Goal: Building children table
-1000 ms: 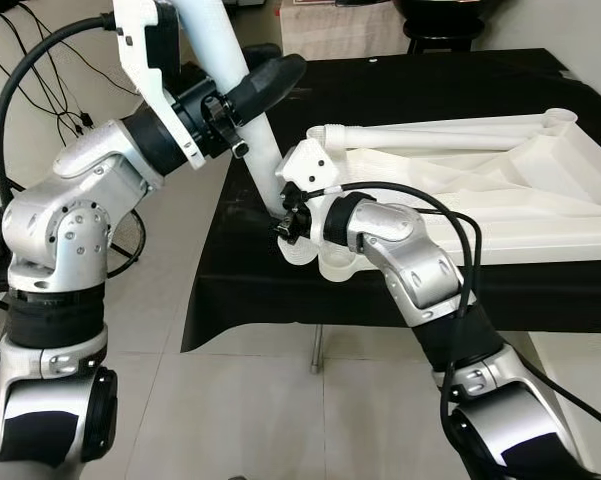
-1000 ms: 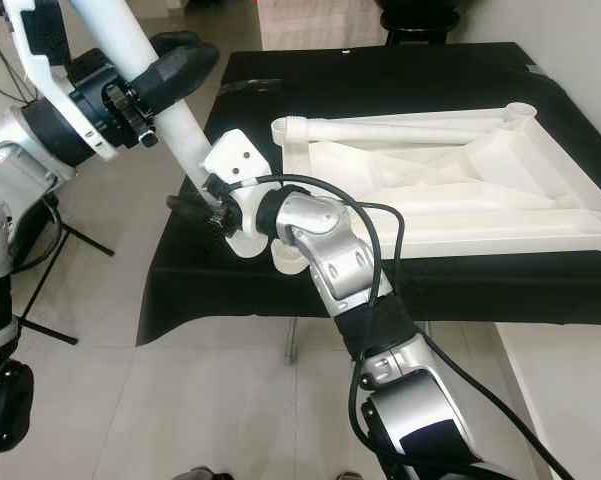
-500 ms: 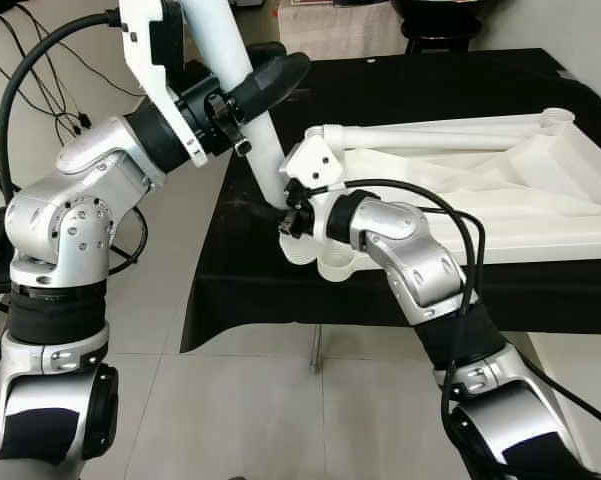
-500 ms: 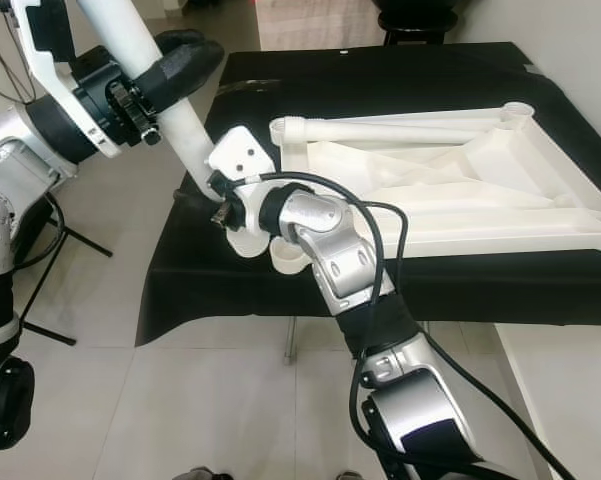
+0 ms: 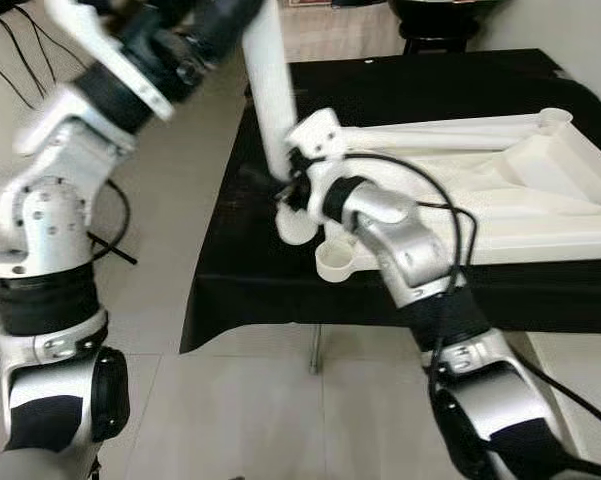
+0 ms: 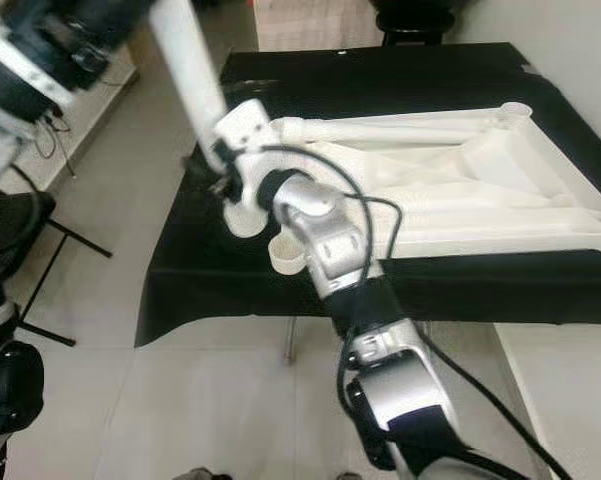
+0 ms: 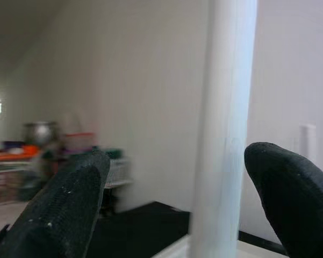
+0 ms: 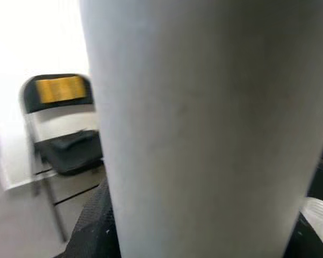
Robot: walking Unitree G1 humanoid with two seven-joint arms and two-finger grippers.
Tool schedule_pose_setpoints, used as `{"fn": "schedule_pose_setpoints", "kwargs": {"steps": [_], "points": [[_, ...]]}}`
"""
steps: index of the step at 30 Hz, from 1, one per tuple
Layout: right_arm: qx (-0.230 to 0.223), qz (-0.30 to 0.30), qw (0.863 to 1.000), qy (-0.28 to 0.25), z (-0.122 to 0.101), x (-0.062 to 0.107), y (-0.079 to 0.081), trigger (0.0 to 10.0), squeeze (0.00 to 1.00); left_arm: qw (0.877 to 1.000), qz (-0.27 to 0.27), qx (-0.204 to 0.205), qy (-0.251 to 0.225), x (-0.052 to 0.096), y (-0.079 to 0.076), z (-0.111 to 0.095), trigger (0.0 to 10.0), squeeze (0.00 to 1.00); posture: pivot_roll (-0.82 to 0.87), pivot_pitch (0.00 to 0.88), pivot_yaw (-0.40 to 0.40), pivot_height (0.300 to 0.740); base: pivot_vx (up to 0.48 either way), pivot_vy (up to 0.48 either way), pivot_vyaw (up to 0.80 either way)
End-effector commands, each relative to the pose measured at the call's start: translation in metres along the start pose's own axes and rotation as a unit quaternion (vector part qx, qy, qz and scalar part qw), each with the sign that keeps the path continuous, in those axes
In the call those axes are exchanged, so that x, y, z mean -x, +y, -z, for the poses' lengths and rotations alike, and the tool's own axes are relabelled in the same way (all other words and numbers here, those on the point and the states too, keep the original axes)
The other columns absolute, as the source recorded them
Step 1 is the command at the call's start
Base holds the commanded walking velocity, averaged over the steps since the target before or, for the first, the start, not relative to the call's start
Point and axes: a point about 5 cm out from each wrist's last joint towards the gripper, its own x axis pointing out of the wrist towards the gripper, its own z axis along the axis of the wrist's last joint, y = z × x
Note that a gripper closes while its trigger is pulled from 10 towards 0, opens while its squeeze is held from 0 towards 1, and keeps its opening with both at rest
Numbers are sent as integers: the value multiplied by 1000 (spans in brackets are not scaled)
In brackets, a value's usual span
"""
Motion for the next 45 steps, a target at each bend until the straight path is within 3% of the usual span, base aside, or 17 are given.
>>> {"fn": "schedule_pose_setpoints", "kwargs": {"steps": [1,7,11,12,13,14,15,16,21,22,24,28,30,32,34,38,45], "points": [[-5,24,1000,-17,-7,-2,-5,0,0,1000,-12,-17,-8,5,1,-9,10000,1000,-20,78,56,740,0,0,0],[-27,104,994,-22,-8,2,-32,0,0,997,-69,-45,10,22,2,-5,10000,1000,-12,99,51,740,0,0,0],[-33,104,994,-24,-7,2,-33,0,0,995,-74,-52,29,27,1,4,10000,1000,-11,103,52,740,0,0,0],[-45,88,995,-32,-8,2,-32,0,0,993,-88,-47,57,34,-2,20,10000,1000,-6,124,57,740,0,0,0],[-57,46,996,-49,-10,3,-26,9294,0,989,-98,-46,98,43,-8,42,10000,922,-5,150,64,740,0,0,0],[-63,-8,996,-66,-12,5,-17,10000,0,984,-102,-43,140,55,-17,64,10000,0,-4,172,70,740,0,0,0],[-63,-8,996,-66,-12,5,-17,10000,0,984,-102,-43,140,55,-17,64,10000,0,-4,172,70,740,0,0,0],[-62,-72,992,-78,-13,10,-6,10000,0,977,-105,-39,184,70,-29,85,10000,0,1,193,76,740,0,0,0],[-58,-145,984,-85,-12,17,6,10000,0,967,-113,-29,226,89,-45,103,10000,0,10,217,77,740,0,0,0],[-52,-171,981,-76,-8,20,8,10000,0,954,-147,-34,258,110,-57,112,10000,0,20,254,77,740,0,0,0],[-52,-171,981,-76,-8,20,8,10000,0,954,-147,-34,258,110,-57,112,10000,0,20,254,77,740,0,0,0],[-43,-174,982,-63,-4,15,7,10000,0,937,-186,-38,294,136,-65,118,10000,0,32,300,68,740,0,0,0],[-43,-174,982,-63,-4,15,7,10000,0,937,-186,-38,294,136,-65,118,10000,0,32,300,68,740,0,0,0],[-40,-176,982,-60,-3,13,5,10000,0,927,-203,-51,312,149,-68,119,10000,0,35,315,65,740,0,0,0],[-36,-197,978,-63,-8,12,-1,10000,0,902,-230,-78,358,177,-78,119,10000,0,43,355,67,740,0,0,0],[-33,-243,967,-73,-15,17,-6,10000,0,889,-267,-99,357,192,-84,111,10000,0,62,380,68,740,0,0,0],[-33,-292,952,-81,-19,23,-9,10000,0,885,-266,-142,355,195,-90,102,10000,0,79,403,78,740,0,0,0]]}}
